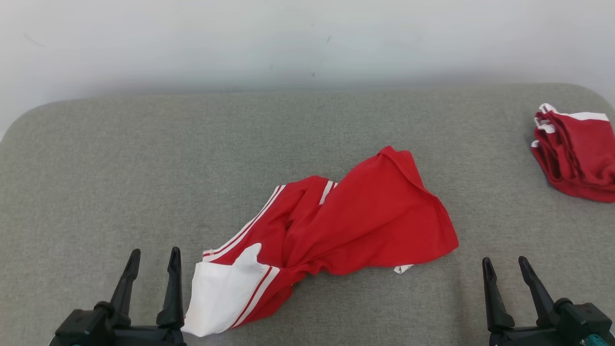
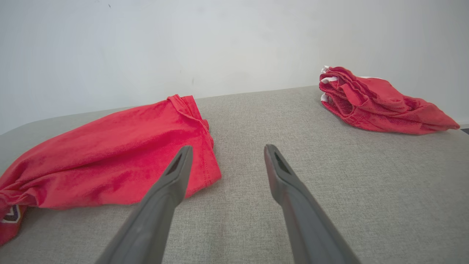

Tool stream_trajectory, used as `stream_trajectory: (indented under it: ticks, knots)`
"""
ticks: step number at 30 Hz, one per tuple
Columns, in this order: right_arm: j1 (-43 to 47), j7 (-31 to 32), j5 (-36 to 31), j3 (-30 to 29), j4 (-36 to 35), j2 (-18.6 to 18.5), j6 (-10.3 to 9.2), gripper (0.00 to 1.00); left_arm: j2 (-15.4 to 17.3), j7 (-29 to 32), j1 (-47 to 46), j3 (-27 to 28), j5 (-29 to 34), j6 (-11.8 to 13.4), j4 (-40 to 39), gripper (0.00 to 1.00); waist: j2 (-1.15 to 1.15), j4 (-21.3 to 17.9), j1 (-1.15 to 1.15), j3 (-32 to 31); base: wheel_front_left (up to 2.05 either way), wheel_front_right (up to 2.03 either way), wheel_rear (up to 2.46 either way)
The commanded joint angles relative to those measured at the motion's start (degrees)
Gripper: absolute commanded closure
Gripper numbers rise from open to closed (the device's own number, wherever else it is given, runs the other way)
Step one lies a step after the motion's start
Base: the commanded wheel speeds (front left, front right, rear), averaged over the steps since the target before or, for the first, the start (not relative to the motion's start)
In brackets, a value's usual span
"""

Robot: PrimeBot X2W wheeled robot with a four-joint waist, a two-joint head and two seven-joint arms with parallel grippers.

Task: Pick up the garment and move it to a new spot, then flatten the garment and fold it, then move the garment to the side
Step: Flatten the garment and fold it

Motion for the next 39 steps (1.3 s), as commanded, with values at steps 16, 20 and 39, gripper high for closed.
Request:
stream_trajectory:
  ticks: [16,20,39]
  knots:
    - [1.97,-0.02,0.07,1.74,-0.58,-0.63,-0.17,0.00,-1.76,-0.14,1.16,4.58,8.10,-4.60,1.52,0.00,0.00,-2.09,0.00,-3.33,0.00,0.00,0.00]
    - [2.25,-0.01,0.09,1.69,-0.48,-0.82,-0.17,0.00,-2.29,-0.14,2.05,5.13,8.55,-5.05,1.51,0.00,0.00,-1.64,0.00,-3.72,0.00,0.00,0.00]
    - [-10.65,-0.01,0.85,7.90,11.13,-6.71,-0.17,0.00,-4.36,-0.15,-0.19,3.78,9.91,-5.96,2.13,0.00,0.00,3.60,0.00,0.00,0.00,0.00,0.00]
